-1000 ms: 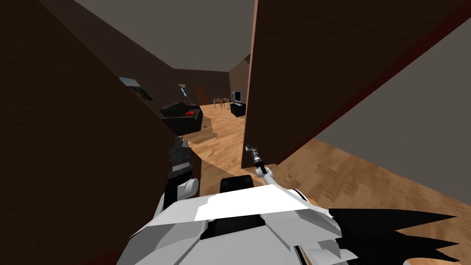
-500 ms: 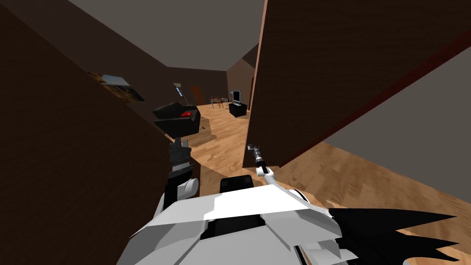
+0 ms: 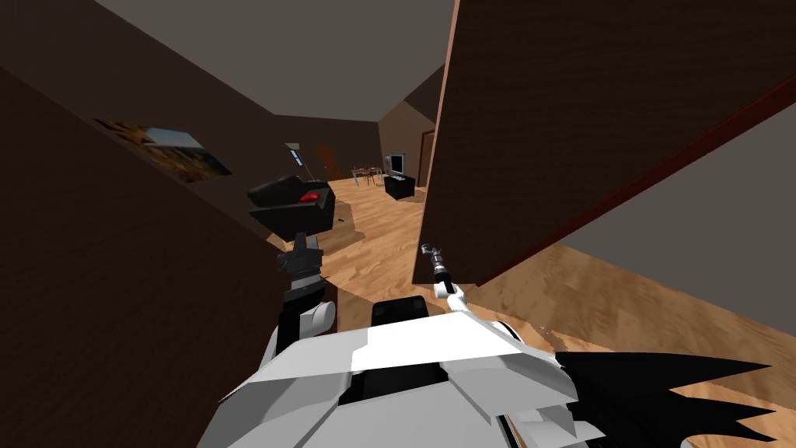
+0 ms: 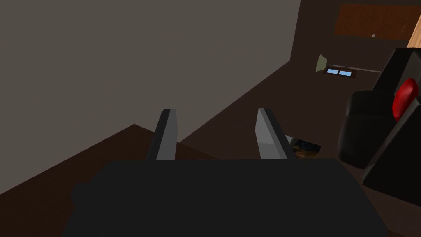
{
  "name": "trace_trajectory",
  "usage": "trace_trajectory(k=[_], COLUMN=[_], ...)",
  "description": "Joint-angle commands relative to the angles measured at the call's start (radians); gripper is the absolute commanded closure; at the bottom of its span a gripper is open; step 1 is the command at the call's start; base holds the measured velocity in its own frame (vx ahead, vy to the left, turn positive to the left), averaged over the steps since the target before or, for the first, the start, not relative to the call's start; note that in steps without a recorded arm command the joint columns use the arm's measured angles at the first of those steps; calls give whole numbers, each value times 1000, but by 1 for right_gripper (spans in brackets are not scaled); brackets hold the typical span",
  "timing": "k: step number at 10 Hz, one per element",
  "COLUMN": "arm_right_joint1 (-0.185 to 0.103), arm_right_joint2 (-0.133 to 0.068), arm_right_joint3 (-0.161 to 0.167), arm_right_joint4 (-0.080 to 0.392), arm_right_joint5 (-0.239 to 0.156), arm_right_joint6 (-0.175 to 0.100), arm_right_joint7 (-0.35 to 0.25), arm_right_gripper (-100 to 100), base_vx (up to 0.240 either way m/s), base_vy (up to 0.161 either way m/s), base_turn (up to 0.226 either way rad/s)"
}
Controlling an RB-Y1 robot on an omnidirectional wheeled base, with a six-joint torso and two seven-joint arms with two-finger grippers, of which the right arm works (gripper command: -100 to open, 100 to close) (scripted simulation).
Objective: Push the door open
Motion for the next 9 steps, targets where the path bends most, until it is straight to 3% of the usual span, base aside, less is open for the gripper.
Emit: trace_trajectory(k=[1, 9], arm_right_joint1=[0, 2], arm_right_joint2=[0, -30], arm_right_joint3=[0, -77], arm_right_joint4=[0, 2], arm_right_joint5=[0, -43], arm_right_joint6=[0, 0], arm_right_joint7=[0, 28], arm_right_gripper=[100, 100], base_vx=[76, 181], base_vy=[25, 29], base_turn=[-33, -39])
